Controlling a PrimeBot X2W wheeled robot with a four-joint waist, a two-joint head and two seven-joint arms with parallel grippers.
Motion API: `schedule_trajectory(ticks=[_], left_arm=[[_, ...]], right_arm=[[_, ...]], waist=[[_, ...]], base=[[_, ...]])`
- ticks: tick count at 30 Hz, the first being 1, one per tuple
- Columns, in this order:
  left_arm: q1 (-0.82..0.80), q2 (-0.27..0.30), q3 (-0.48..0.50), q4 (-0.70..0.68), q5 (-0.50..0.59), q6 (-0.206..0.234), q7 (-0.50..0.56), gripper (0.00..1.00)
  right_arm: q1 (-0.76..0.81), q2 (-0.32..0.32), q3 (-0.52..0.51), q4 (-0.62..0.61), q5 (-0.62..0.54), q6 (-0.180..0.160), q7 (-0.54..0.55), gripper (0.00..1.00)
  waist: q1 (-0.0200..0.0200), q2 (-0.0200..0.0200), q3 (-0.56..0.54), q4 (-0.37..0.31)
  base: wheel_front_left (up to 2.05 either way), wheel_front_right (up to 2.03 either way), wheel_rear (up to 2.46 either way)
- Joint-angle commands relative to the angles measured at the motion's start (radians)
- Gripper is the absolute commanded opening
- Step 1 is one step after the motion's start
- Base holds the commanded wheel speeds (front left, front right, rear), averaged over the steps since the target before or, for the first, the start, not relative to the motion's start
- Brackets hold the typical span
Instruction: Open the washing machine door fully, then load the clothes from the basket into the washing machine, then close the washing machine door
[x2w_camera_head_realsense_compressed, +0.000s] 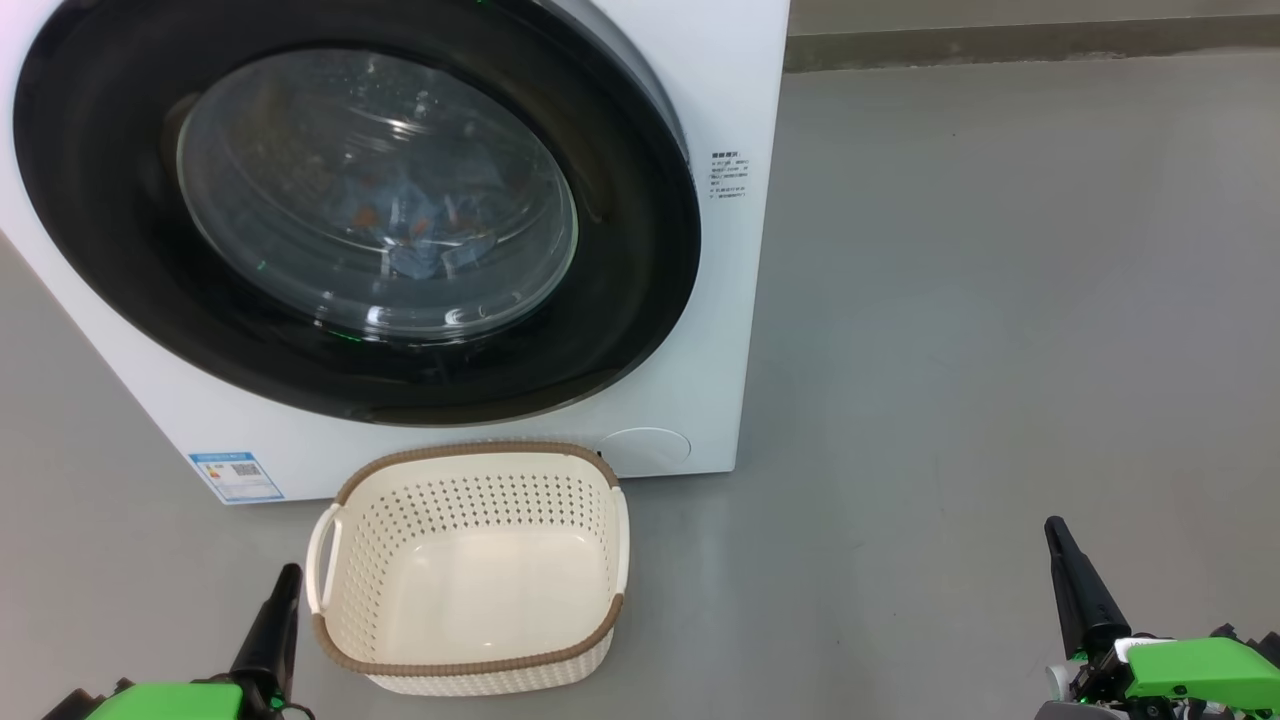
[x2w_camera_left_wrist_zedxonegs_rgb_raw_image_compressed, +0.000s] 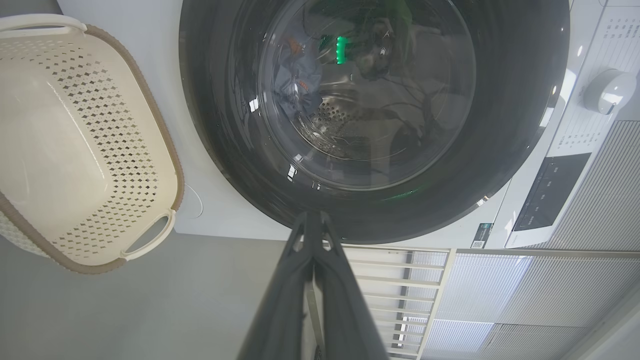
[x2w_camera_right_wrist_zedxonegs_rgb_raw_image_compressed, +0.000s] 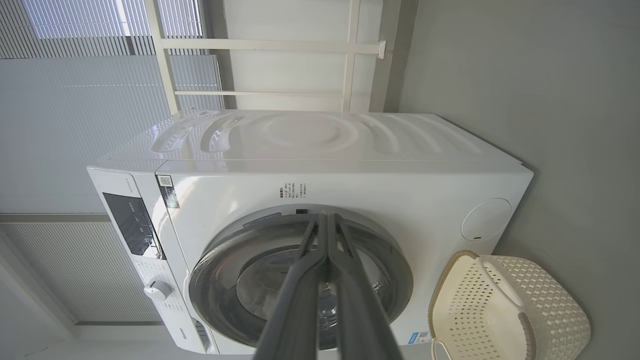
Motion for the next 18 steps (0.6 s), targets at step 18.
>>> schedule_trajectory(ticks=[18], left_arm=[[-0.041, 0.012, 0.034, -0.028, -0.009, -0.003, 0.003, 0.0]], right_arm=[[-0.045, -0.004, 0.023, -0.03, 0.004, 0.002, 0.008, 0.0]], waist=[[0.0, -0.0001, 0.0, 0.0]], base=[[0.0, 0.0, 0.0]])
